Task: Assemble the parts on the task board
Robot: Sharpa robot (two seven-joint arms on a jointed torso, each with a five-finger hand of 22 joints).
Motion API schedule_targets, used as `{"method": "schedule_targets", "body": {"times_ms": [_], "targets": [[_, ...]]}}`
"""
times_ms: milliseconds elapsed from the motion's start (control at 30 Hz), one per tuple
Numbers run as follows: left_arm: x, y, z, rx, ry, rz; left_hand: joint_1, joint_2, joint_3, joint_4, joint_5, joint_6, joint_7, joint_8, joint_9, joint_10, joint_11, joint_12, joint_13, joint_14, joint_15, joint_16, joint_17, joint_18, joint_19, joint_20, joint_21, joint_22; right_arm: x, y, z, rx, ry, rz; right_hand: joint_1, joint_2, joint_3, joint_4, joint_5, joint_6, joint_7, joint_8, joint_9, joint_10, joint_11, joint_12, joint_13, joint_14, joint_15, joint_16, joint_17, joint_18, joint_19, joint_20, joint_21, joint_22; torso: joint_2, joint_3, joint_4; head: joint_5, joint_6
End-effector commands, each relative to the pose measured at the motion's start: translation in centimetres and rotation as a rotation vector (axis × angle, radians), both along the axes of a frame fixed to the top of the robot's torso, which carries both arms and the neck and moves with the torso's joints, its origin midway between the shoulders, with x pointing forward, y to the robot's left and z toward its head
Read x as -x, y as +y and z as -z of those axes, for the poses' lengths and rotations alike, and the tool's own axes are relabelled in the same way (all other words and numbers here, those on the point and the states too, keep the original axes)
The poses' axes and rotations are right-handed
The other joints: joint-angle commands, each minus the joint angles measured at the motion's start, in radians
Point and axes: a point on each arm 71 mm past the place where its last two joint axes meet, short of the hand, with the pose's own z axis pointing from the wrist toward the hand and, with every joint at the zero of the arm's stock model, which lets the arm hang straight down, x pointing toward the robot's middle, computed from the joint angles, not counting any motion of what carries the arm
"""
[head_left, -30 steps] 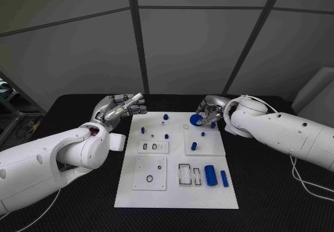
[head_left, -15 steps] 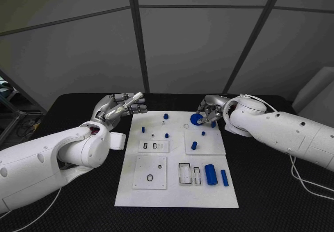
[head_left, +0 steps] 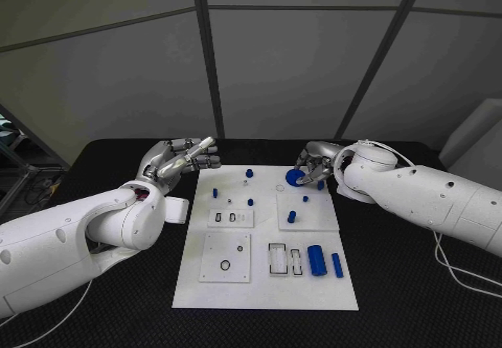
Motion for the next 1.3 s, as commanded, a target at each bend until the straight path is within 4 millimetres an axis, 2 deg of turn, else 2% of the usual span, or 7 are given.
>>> {"method": "schedule_targets", "body": {"times_ms": [33,233,533,867,1100,1200,1300], "targets": [[0.0,-0.2,-0.2,0.003,-0.012,0.015,0.003,0.006,-0.002,-0.006,0.001,-0.004,0.01,-0.006,0.0,0.003,0.003,-0.005,0.0,0.0,0.01,-0.003,0.001,-0.02,0.001,0.002,0.002,-0.002,0.0,0.4,0.0,0.026,0.003,-0.016,0.004,0.006,0.003,-0.007,0.002,0.023,-0.004,0.013,0.004,0.013,0.0,0.016,0.017,0.068,0.003,0.006,0.071,-0.007,0.007,0.0,0.006,0.004,0.0,0.0,-0.0005,-0.001,-0.002],[0.0,-0.2,-0.2,0.004,-0.011,0.017,0.003,0.006,-0.002,-0.006,0.001,-0.004,0.01,-0.006,0.0,0.003,0.003,-0.005,0.0,0.0,0.01,-0.003,0.001,-0.02,0.001,0.002,0.002,-0.002,0.0,0.5,-0.1,0.03,-0.009,-0.015,0.001,0.031,0.012,-0.017,0.004,0.098,-0.02,0.05,0.014,0.05,-0.014,0.066,0.076,0.069,-0.008,0.011,0.081,-0.011,0.023,-0.008,0.017,0.028,0.0,-0.0002,0.0001,-0.001,-0.004],[-0.1,-0.1,-0.1,0.003,-0.009,0.016,0.004,0.007,-0.002,-0.007,0.001,-0.004,0.01,-0.006,0.0,0.003,0.003,-0.005,0.0,0.001,0.01,-0.004,0.002,-0.02,0.001,0.002,0.002,-0.002,0.1,0.5,-0.4,0.037,-0.052,-0.008,0.012,0.066,0.044,-0.036,-0.002,0.159,-0.044,0.067,0.02,0.093,-0.035,0.115,0.137,0.07,-0.025,0.013,0.086,-0.014,0.033,-0.023,0.024,0.043,0.0,0.0005,0.0002,0.001,-0.004],[-0.1,-0.1,-0.1,0.002,-0.008,0.015,0.005,0.008,-0.002,-0.009,0.001,-0.002,0.009,-0.007,0.0,0.005,0.002,-0.006,0.001,0.001,0.009,-0.006,0.003,-0.019,0.0,0.002,0.002,-0.002,1.2,1.9,-1.8,-0.005,-0.165,-0.053,0.019,0.064,0.074,-0.059,0.033,0.169,-0.047,0.059,0.018,0.104,-0.039,0.127,0.159,0.073,-0.031,0.018,0.097,-0.018,0.044,-0.032,0.031,0.059,-0.001,0.0006,-0.0005,0.002,-0.002],[-0.1,-0.1,-0.1,0.002,-0.008,0.014,0.005,0.008,-0.002,-0.01,0.001,-0.002,0.009,-0.007,0.0,0.005,0.002,-0.006,0.001,0.001,0.009,-0.006,0.003,-0.019,0.0,0.002,0.002,-0.002,3.0,4.6,-3.2,-0.021,-0.256,-0.127,0.014,0.058,0.078,-0.061,0.04,0.168,-0.046,0.054,0.016,0.106,-0.039,0.129,0.163,0.074,-0.031,0.02,0.1,-0.019,0.048,-0.032,0.034,0.066,0.0,-0.0004,-0.0007,0.004,0.0],[-0.1,-0.1,-0.1,0.002,-0.008,0.014,0.005,0.008,-0.002,-0.01,0.001,-0.002,0.009,-0.007,0.0,0.005,0.002,-0.006,0.001,0.001,0.009,-0.006,0.003,-0.019,0.0,0.002,0.002,-0.002,3.3,5.9,-3.5,-0.019,-0.283,-0.153,0.012,0.056,0.079,-0.061,0.041,0.167,-0.045,0.052,0.016,0.105,-0.038,0.128,0.162,0.073,-0.031,0.02,0.1,-0.019,0.049,-0.032,0.035,0.068,0.0,-0.0004,0.0022,0.005,0.001],[-0.1,-0.1,-0.1,0.002,-0.007,0.014,0.005,0.008,-0.002,-0.01,0.001,-0.002,0.009,-0.007,0.0,0.005,0.002,-0.006,0.001,0.001,0.009,-0.006,0.003,-0.019,0.0,0.002,0.002,-0.002,3.4,7.2,-3.6,-0.022,-0.298,-0.174,0.012,0.056,0.079,-0.061,0.041,0.167,-0.045,0.052,0.016,0.105,-0.038,0.128,0.162,0.073,-0.031,0.02,0.1,-0.019,0.049,-0.032,0.035,0.068,0.0,-0.0008,0.0013,0.006,-0.001]]}}
